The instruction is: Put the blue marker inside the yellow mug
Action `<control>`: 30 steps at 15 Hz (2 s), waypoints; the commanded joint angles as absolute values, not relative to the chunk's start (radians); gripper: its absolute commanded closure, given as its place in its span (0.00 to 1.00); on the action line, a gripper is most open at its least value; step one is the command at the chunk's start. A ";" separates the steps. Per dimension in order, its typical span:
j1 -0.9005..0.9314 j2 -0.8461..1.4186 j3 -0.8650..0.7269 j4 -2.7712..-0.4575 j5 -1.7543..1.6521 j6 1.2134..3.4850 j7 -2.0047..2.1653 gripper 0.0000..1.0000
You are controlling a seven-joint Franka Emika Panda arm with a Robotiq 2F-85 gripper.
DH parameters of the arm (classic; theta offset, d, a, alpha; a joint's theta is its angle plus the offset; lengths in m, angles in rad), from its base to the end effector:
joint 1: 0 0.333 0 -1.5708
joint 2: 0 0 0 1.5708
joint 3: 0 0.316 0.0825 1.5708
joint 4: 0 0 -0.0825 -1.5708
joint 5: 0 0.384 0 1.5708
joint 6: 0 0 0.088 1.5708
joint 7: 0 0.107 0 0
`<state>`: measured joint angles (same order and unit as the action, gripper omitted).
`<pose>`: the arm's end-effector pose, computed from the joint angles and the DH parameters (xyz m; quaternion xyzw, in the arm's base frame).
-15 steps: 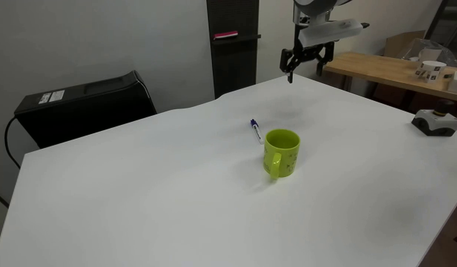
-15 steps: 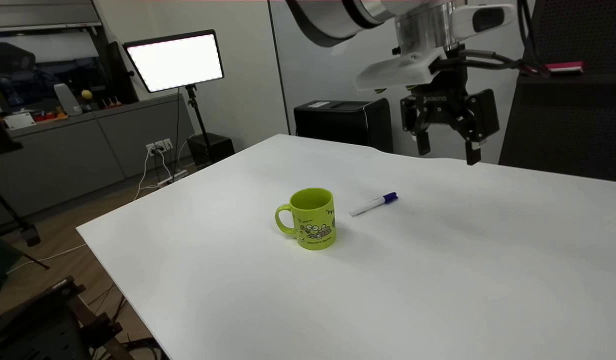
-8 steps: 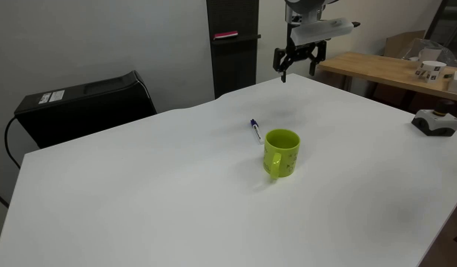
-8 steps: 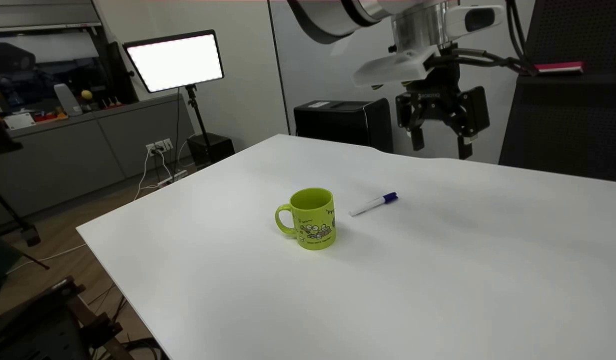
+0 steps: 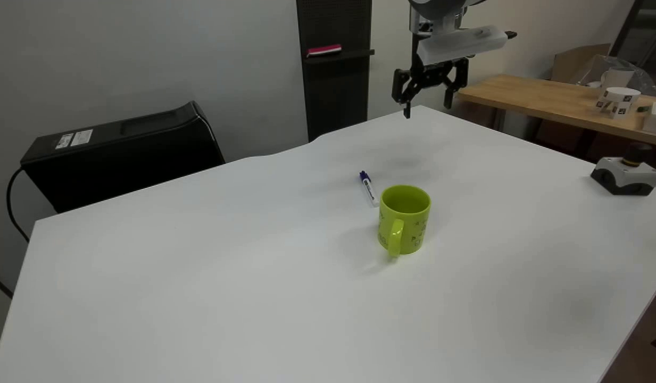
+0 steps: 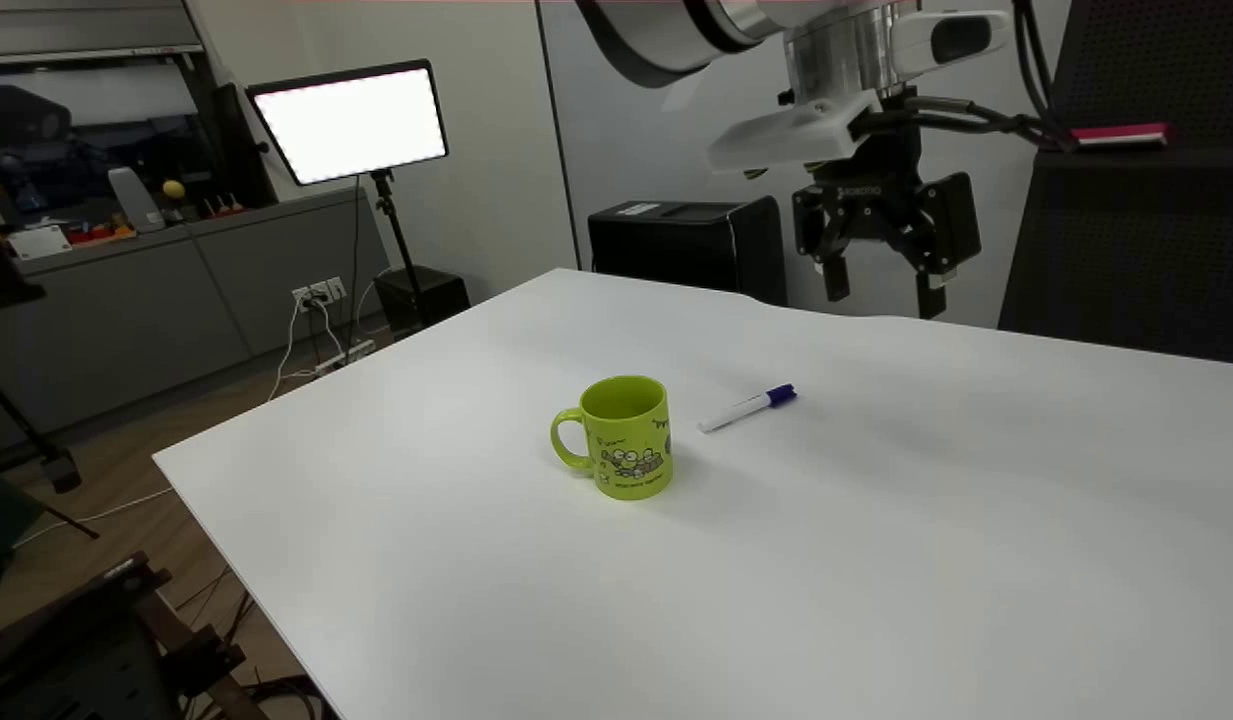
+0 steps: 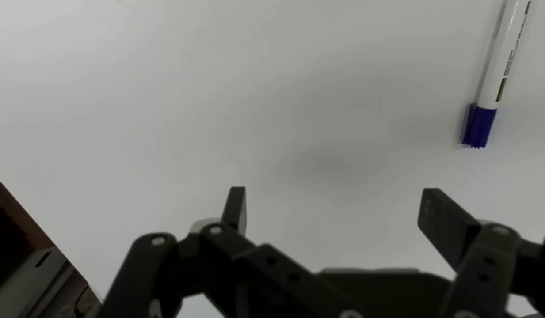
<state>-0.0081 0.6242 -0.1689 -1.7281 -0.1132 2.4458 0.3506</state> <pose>0.6720 -0.1083 0.2361 0.9744 -0.2015 0.0566 0.0820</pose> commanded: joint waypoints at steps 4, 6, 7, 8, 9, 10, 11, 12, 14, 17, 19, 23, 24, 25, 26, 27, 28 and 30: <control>0.000 0.703 -0.169 -1.683 -0.102 2.424 0.352 0.00; 0.006 0.739 -0.169 -1.667 -0.103 2.426 0.356 0.00; 0.009 0.758 -0.170 -1.657 -0.101 2.434 0.360 0.00; 0.011 0.776 -0.167 -1.648 -0.097 2.449 0.362 0.00; 0.012 0.794 -0.163 -1.636 -0.090 2.458 0.362 0.00; 0.011 0.812 -0.155 -1.622 -0.079 2.464 0.359 0.00; 0.013 0.827 -0.150 -1.609 -0.070 2.466 0.356 0.00; 0.018 0.842 -0.146 -1.596 -0.066 2.466 0.354 0.00; 0.027 0.868 -0.139 -1.571 -0.061 2.469 0.351 0.00; 0.042 0.898 -0.131 -1.542 -0.058 2.477 0.346 0.00; 0.052 0.914 -0.130 -1.525 -0.061 2.483 0.345 0.00; 0.072 0.942 -0.132 -1.500 -0.063 2.482 0.349 0.00; 0.078 0.949 -0.133 -1.497 -0.065 2.483 0.352 0.00; 0.084 0.956 -0.134 -1.492 -0.066 2.483 0.353 0.00; 0.089 0.962 -0.133 -1.490 -0.067 2.484 0.355 0.00; 0.094 0.968 -0.132 -1.486 -0.067 2.482 0.354 0.00; 0.100 0.973 -0.133 -1.484 -0.068 2.483 0.356 0.00; 0.109 0.981 -0.134 -1.483 -0.069 2.486 0.356 0.00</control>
<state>0.0922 0.9505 -0.1253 -1.5269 -0.0764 2.4932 0.3499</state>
